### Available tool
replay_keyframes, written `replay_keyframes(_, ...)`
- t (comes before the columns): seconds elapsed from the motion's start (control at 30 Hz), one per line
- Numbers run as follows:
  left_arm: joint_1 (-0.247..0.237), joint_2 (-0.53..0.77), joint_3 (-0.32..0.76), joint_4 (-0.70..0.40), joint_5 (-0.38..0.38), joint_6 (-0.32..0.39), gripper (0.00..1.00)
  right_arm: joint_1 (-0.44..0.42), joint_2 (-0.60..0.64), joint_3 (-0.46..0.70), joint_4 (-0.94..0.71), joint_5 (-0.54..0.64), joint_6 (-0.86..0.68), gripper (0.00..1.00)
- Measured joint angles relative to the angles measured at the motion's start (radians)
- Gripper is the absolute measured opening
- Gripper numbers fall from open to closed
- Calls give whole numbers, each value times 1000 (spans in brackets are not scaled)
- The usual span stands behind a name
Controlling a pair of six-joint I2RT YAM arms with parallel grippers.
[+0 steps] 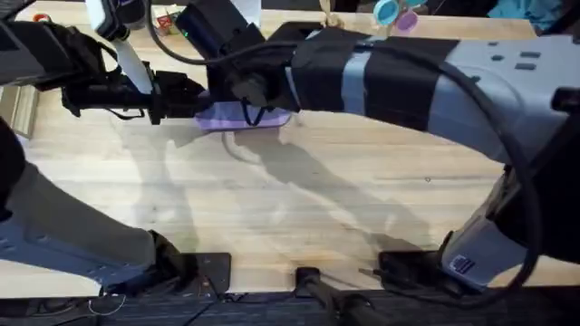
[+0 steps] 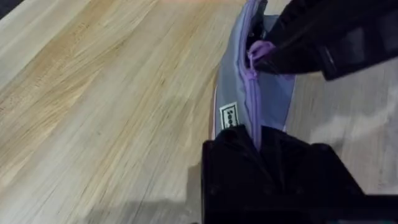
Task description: Unzip the bag, pick up the pens from the table one at a time and place them inside, then zip the bag closed.
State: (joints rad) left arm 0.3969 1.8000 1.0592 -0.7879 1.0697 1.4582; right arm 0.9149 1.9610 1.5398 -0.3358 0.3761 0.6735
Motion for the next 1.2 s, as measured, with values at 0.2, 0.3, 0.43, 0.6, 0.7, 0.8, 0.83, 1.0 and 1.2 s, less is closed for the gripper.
replay_keyframes(0.2,0,0,0,-1,1,0,42,-33,-2,2,-46,-21,-2,29)
replay_keyframes(0.3,-1,0,0,-1,3,0,42,-53,-10,4,-83,-34,-5,29)
replay_keyframes(0.43,-1,0,0,0,4,0,43,-98,-20,5,-117,-74,-9,29)
replay_keyframes(0.6,-1,0,0,3,8,0,43,-174,-21,5,-147,-112,-13,29)
replay_keyframes(0.7,-3,0,0,3,10,0,43,-215,-21,5,-168,-123,-16,29)
replay_keyframes(0.8,-5,0,0,3,12,0,43,-256,-21,5,-193,-140,-17,29)
replay_keyframes(0.83,-6,0,0,3,12,0,42,-266,-21,5,-199,-143,-16,29)
replay_keyframes(1.0,-8,0,0,2,15,0,43,-325,-21,6,-228,-157,-17,28)
replay_keyframes(1.2,-22,0,0,-1,30,0,43,-385,-21,10,-265,-201,-19,28)
